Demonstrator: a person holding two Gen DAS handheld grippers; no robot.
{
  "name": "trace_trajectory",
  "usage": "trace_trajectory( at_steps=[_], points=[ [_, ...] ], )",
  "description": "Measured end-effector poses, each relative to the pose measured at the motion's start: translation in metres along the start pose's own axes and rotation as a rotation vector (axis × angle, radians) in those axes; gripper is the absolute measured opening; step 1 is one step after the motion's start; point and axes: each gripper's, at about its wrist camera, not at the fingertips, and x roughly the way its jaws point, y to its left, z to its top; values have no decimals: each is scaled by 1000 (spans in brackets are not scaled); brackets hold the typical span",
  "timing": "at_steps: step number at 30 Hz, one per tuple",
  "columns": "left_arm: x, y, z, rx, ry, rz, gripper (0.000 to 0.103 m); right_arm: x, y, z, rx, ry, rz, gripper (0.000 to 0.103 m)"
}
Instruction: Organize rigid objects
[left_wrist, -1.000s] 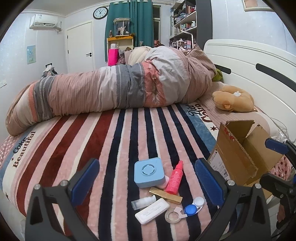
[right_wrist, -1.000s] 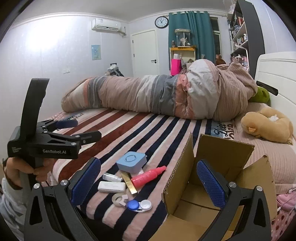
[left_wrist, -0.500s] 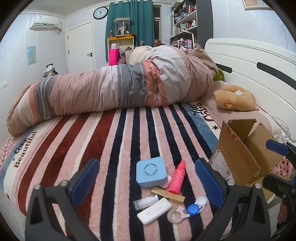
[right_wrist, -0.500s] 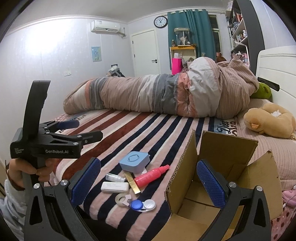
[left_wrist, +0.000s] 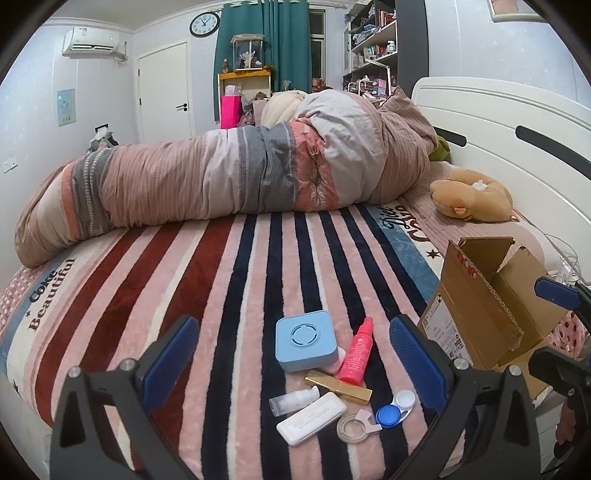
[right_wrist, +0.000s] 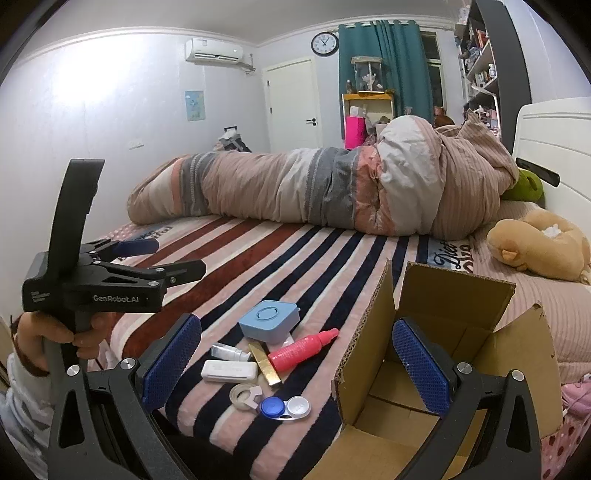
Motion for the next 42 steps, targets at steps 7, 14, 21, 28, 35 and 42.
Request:
trace_trajectory(
  at_steps=[7, 14, 21, 28, 35, 42],
  points=[
    [0, 0, 0, -3, 0, -1, 102, 0, -2, 1, -6, 5, -7, 103],
    [-5, -6, -2, 4, -11, -11, 102, -2, -5, 2, -5, 3, -20, 103],
    [-9, -4, -3, -2, -18, -72, 102, -9, -6, -1, 2, -7, -25, 103],
    [-21, 13, -4, -20, -62, -174, 102, -25, 23, 0, -79, -79, 20, 93],
    [-17, 48, -20, -45, -42, -152, 102, -10, 70, -10, -126, -65, 124, 57],
    [10, 76, -51, -68, 32, -111, 102, 56, 84, -47, -50, 133, 105, 56]
  ],
)
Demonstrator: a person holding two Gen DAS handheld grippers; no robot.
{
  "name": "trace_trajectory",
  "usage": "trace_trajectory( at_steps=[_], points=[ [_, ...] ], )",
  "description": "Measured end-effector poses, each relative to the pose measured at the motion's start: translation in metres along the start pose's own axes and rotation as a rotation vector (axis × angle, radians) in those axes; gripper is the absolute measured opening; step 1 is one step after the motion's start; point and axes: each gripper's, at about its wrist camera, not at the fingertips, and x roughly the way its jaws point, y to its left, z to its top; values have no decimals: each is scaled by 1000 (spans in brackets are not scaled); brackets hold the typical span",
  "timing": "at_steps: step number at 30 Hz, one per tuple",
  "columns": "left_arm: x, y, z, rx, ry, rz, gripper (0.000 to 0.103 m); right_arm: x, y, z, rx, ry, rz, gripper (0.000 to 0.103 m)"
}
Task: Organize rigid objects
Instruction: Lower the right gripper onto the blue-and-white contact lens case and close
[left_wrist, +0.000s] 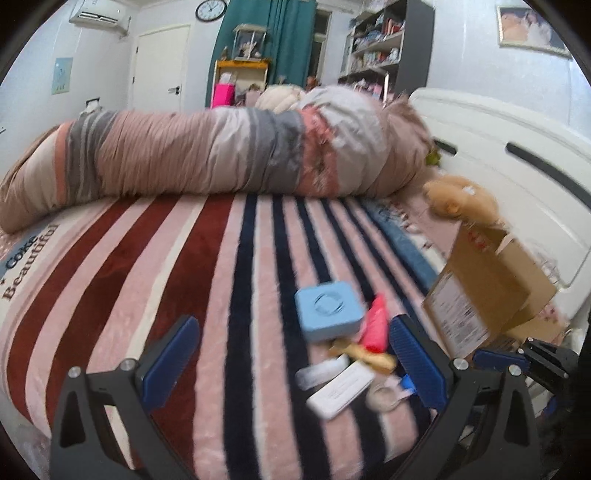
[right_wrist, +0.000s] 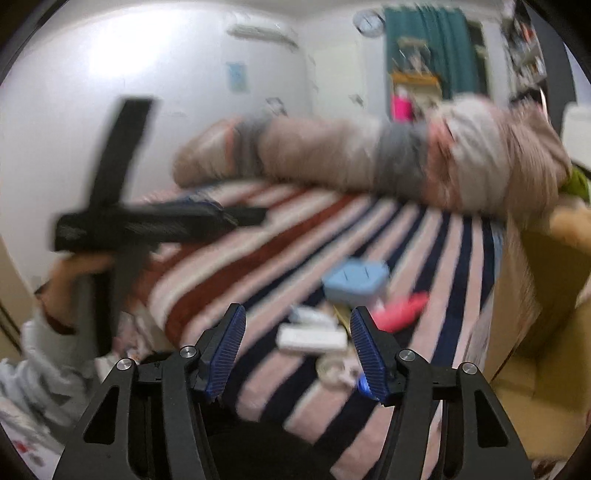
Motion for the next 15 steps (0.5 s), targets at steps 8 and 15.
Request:
trace_trajectory(
  at_steps=[8, 15],
  points=[
    [42, 0, -33, 57, 85, -71, 102, 62, -38, -45, 104, 178, -175, 78],
    [60, -10, -51, 106, 108, -110, 102, 76, -72, -56, 209, 155, -195, 79]
  ],
)
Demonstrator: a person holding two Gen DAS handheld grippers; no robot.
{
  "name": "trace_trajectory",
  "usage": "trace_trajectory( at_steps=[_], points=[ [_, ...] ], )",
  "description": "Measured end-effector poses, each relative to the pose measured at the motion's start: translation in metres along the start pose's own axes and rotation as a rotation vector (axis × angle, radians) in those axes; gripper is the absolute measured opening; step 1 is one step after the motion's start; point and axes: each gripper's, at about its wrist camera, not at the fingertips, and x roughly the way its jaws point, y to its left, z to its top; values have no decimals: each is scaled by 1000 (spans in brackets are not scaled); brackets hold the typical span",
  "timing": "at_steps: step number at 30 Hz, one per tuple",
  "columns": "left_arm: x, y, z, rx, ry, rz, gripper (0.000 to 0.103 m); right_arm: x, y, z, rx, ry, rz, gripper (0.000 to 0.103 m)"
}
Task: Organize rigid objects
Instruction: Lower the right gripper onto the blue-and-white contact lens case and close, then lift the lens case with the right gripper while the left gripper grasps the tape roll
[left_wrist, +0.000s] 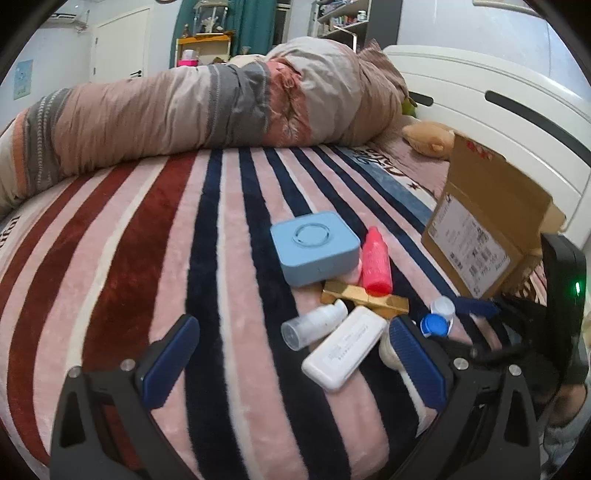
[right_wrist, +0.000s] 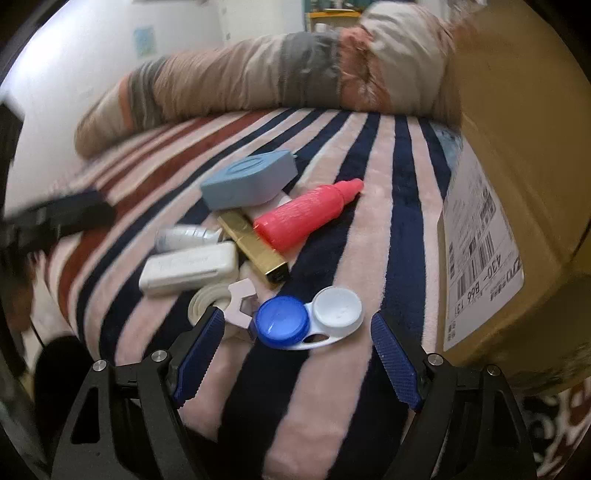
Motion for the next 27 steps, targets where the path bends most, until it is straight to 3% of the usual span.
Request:
trace_trajectory(
  at_steps=[3, 4, 5, 6, 7, 12, 14, 17, 23, 27],
  points=[
    [2, -5, -4, 29, 26, -10, 102, 1, 2, -3, -19, 4, 0, 74],
    [2, -6, -6, 33, 35, -20, 102, 3, 2, -2, -25, 10, 15, 63],
    [2, -7, -7, 34, 50, -53, 102, 0, 2, -2, -26, 2, 11, 42],
    [1, -9, -8, 33, 58, -84, 102, -1, 2, 0, -30, 0, 10, 29],
    [1, -10, -10, 30, 72, -122, 102, -1, 0, 2, -35, 6, 5, 26],
    [6, -25, -16, 44, 143, -232, 97, -3, 0, 3, -49, 26, 0, 27],
    [10, -35, -19, 59, 170, -274, 83, -7, 0, 2, -37, 27, -9, 39],
    [22, -47, -19, 79, 209, -309, 78, -14, 1, -5, -50, 11, -14, 50],
    [49, -61, -12, 86, 246, -347, 60, -17, 5, -13, -31, 22, 26, 50],
    [63, -63, -10, 73, 250, -342, 53, -18, 3, -17, -28, 36, -11, 51]
  ],
)
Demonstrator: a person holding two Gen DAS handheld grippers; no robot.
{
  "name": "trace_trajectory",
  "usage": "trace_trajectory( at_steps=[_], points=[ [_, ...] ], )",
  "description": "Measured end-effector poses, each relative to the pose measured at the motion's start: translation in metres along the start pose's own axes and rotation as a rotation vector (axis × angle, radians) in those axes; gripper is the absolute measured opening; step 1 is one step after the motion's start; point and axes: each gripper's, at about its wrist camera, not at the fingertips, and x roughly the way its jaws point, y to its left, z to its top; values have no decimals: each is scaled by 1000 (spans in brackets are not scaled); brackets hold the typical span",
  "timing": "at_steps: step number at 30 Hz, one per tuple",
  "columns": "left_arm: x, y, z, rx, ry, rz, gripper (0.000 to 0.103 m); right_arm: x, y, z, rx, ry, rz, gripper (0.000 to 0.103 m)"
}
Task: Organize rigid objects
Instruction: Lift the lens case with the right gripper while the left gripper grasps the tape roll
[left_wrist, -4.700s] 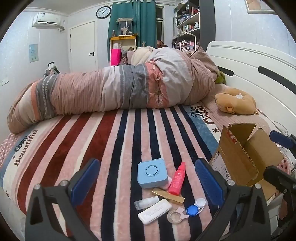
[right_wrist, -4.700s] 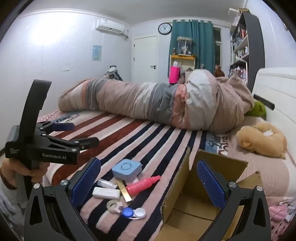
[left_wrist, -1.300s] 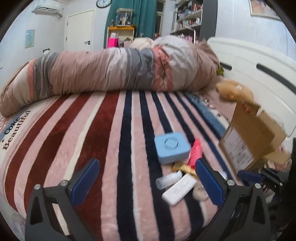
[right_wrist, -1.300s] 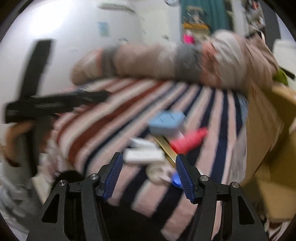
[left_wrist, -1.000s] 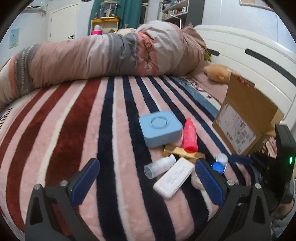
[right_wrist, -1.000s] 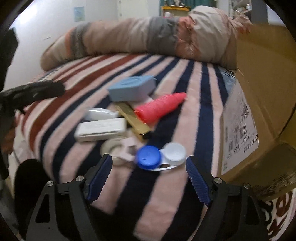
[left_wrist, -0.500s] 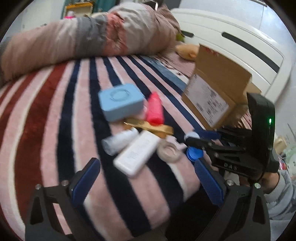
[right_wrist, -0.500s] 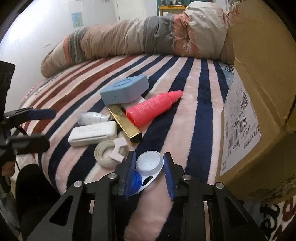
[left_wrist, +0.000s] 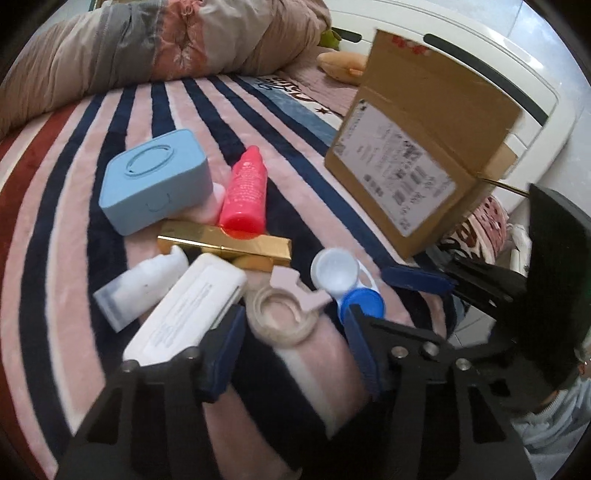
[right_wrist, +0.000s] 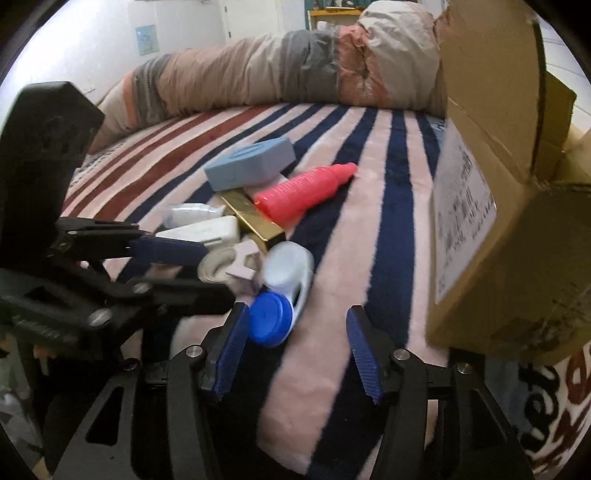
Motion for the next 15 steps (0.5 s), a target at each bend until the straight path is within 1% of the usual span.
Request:
trace_trajectory(
  at_steps=[2, 4, 5, 7, 11, 13, 15],
  points=[
    [6, -4, 1, 25, -14, 13, 51, -1, 0, -1, 1, 8, -1, 51],
    [7, -6, 2, 46, -35, 38, 44, -2, 3, -2, -11, 10, -28, 51],
    [7, -6, 2, 53, -29, 42, 44, -3, 3, -2, -16, 9, -36, 51],
    [4, -4, 1, 57, -23, 44, 44, -4, 3, -3, -15, 9, -26, 51],
    [-14, 2, -7, 65, -17, 68, 44, -6, 4, -7, -19, 1, -10, 51],
    [-21, 4, -13, 69, -18, 73, 44, -3, 6, -5, -21, 3, 9, 51],
    [-24, 6, -17, 73, -13, 83, 44, 2, 10, -2, -42, 1, 3, 51]
  ],
)
